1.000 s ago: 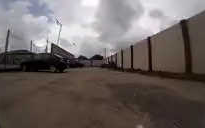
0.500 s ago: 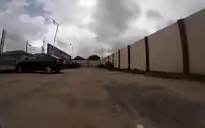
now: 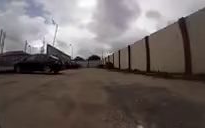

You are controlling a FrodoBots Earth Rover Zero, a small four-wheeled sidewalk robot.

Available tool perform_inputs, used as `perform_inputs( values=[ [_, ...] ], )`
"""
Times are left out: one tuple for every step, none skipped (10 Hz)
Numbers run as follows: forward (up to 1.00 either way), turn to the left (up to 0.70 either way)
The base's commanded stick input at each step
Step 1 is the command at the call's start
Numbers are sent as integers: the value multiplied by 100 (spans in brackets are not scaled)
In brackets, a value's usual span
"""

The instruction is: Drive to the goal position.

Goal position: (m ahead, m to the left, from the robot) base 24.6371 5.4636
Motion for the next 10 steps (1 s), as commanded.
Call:
perform_inputs(
  values=[
    [30, 0],
    [30, 0],
    [30, 0],
    [30, 0],
    [30, 0],
    [30, 0],
    [30, 0],
    [30, 0],
    [30, 0],
    [30, 0]
  ],
)
